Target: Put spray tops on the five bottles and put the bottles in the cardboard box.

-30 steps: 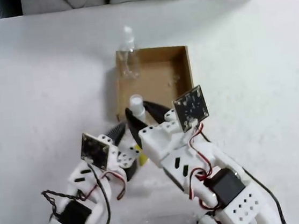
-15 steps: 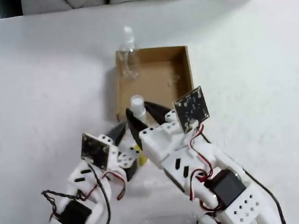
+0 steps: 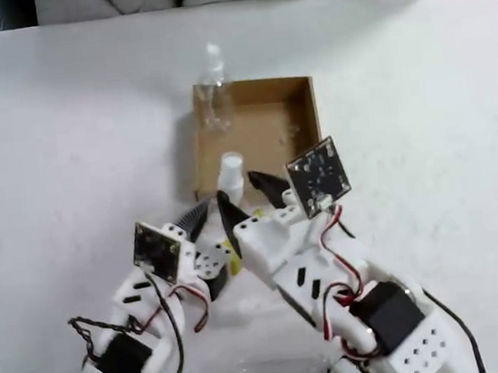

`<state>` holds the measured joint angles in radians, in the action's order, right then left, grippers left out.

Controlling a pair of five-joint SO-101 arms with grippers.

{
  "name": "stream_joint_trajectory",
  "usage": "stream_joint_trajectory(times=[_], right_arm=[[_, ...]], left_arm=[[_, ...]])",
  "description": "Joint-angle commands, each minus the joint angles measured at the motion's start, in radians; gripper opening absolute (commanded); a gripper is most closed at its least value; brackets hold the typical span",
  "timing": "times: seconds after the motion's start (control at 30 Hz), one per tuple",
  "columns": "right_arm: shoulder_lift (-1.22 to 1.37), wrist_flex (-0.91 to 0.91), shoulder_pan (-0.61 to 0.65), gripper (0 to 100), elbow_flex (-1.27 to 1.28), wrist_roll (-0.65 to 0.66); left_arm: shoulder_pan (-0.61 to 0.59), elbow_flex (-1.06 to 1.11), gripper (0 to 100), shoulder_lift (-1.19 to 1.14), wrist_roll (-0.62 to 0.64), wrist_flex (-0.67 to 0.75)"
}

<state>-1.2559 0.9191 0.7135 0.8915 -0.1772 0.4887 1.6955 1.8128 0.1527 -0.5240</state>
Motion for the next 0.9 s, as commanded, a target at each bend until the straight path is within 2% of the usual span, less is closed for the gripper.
stream_joint_trajectory(times=[0.0,0.1,0.23,0.37,0.43,0.7,0.87], right_arm=[[-0.010,0.082,-0.010,15.2,-0.109,0.000],[-0.012,0.119,-0.035,14.8,-0.140,0.000],[-0.002,0.119,-0.145,14.2,-0.147,0.003],[-0.001,0.110,-0.239,0.5,-0.130,0.086],[-0.001,0.088,-0.260,3.6,-0.098,0.103],[0.001,-0.252,-0.278,1.5,0.152,0.112],[0.007,-0.308,-0.219,1.5,0.204,0.112]], left_arm=[[-0.013,-0.003,2,0.012,0.006,0.043],[-0.013,-0.003,2,0.012,0.006,0.043],[-0.013,-0.003,2,0.012,0.006,0.043],[-0.013,-0.003,2,0.012,0.006,0.043],[-0.013,-0.003,2,0.012,0.006,0.043],[-0.013,-0.003,2,0.012,0.006,0.043],[-0.013,-0.003,2,0.012,0.006,0.043]])
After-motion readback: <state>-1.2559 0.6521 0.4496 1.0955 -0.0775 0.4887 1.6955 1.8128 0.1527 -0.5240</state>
